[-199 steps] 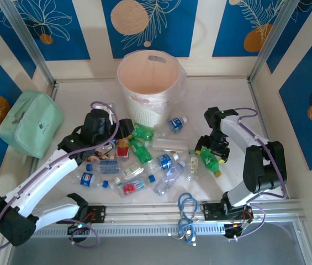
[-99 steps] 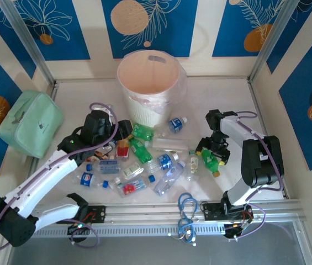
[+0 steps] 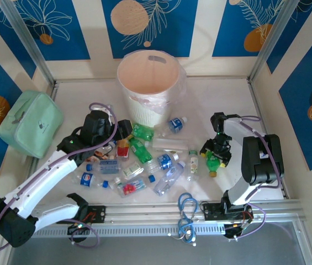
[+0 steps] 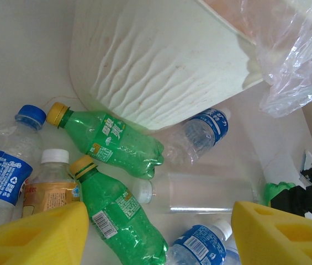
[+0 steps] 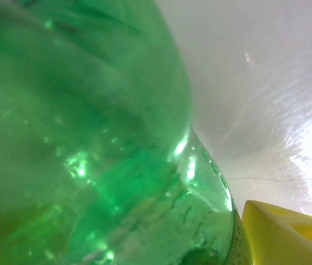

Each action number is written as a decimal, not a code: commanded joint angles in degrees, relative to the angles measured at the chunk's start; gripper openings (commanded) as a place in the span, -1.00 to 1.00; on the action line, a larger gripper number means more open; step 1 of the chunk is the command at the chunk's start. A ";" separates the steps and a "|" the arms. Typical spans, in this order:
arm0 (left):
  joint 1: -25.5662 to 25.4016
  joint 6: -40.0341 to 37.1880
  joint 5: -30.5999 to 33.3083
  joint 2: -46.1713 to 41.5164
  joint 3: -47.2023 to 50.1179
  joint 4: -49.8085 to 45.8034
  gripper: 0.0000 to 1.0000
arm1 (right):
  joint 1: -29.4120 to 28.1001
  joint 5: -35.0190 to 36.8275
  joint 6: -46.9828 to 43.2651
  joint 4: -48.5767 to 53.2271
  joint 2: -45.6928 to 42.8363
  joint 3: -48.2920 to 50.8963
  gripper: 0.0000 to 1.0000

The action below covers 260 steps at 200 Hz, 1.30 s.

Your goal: Put the plastic bottles in the bin

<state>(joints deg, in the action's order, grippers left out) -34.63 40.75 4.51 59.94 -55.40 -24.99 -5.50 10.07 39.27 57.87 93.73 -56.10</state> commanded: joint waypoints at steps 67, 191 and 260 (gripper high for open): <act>-0.58 1.00 -0.95 0.48 0.46 -0.30 0.38 | -0.30 0.75 1.33 -0.47 -0.09 1.08 0.32; -0.58 0.84 -0.95 1.21 -0.49 -0.36 0.39 | -3.39 -1.33 2.04 6.72 -19.36 -10.88 0.22; -0.52 0.47 -1.15 2.64 -2.37 -0.56 0.38 | -10.75 -3.65 4.41 10.04 -21.32 -31.72 0.21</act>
<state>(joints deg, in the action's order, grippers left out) -34.63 41.56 4.45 62.43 -55.64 -24.97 -13.98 8.29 42.19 65.06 71.50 -80.55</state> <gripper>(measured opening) 0.694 0.640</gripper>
